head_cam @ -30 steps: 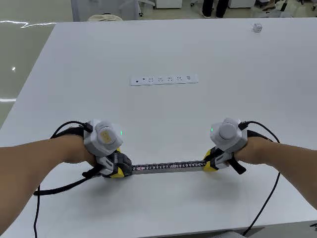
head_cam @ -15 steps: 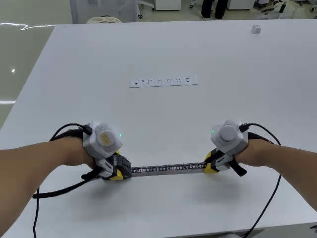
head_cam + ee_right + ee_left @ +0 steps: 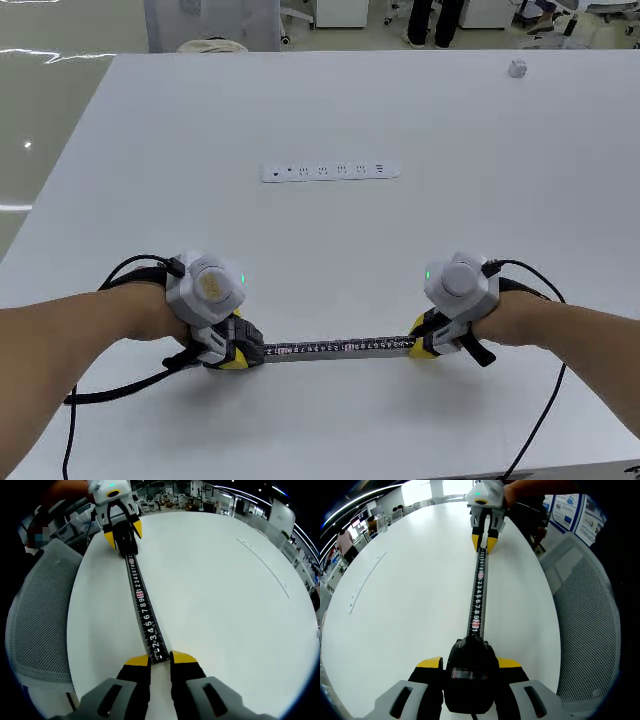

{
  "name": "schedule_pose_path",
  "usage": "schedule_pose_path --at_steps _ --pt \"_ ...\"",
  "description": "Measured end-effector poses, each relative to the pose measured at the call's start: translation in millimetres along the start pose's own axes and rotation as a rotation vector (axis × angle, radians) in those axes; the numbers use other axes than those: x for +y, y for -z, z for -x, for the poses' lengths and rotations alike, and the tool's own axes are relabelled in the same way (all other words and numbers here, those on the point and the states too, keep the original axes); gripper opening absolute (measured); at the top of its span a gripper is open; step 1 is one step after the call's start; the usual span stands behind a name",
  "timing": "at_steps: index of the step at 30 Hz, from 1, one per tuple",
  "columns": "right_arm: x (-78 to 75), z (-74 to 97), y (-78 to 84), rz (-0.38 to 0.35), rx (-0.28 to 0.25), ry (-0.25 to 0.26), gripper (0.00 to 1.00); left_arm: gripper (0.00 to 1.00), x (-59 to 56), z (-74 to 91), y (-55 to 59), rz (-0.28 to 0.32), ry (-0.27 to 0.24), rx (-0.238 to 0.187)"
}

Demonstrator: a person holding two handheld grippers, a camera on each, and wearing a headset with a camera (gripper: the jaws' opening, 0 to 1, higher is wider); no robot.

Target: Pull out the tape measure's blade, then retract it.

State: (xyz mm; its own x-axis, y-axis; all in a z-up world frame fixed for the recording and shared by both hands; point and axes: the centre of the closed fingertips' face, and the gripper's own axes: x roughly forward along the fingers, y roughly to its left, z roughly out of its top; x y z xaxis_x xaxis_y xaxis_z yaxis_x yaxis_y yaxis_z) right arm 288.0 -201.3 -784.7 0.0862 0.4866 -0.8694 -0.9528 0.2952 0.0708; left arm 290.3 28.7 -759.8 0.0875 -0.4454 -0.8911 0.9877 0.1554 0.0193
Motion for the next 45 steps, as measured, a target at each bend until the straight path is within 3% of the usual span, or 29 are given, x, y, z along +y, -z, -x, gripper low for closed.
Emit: schedule_pose_path --at_steps 12,15,19,21,32,36,42,45 --pt "-0.8 1.5 -1.1 -0.037 -0.059 0.039 0.16 0.36 -1.2 0.4 -0.6 -0.002 0.003 -0.004" --pt "-1.7 4.1 0.9 -0.048 -0.039 0.054 0.17 0.37 -1.2 1.5 -1.3 0.006 -0.001 -0.033" --pt "-3.4 7.9 6.3 -0.056 -0.027 0.065 0.28 0.37 1.0 2.0 -2.5 0.037 -0.020 -0.067" --pt "-5.0 10.4 8.1 -0.066 -0.027 0.076 0.27 0.37 1.5 2.4 -2.7 0.044 -0.028 -0.074" --pt "0.5 20.0 1.9 -0.067 -0.059 0.094 0.28 0.36 -1.9 2.6 -1.8 -0.046 -0.016 -0.043" --pt "3.7 21.2 0.6 -0.070 -0.066 0.099 0.28 0.36 0.4 2.2 -1.0 -0.024 -0.023 -0.037" --pt "8.2 24.2 2.6 -0.084 -0.067 0.117 0.34 0.37 -0.2 5.6 0.1 -0.045 -0.037 -0.039" --pt "11.1 28.2 5.3 -0.112 -0.065 0.118 0.36 0.39 0.2 15.6 -0.3 -0.037 -0.044 -0.071"
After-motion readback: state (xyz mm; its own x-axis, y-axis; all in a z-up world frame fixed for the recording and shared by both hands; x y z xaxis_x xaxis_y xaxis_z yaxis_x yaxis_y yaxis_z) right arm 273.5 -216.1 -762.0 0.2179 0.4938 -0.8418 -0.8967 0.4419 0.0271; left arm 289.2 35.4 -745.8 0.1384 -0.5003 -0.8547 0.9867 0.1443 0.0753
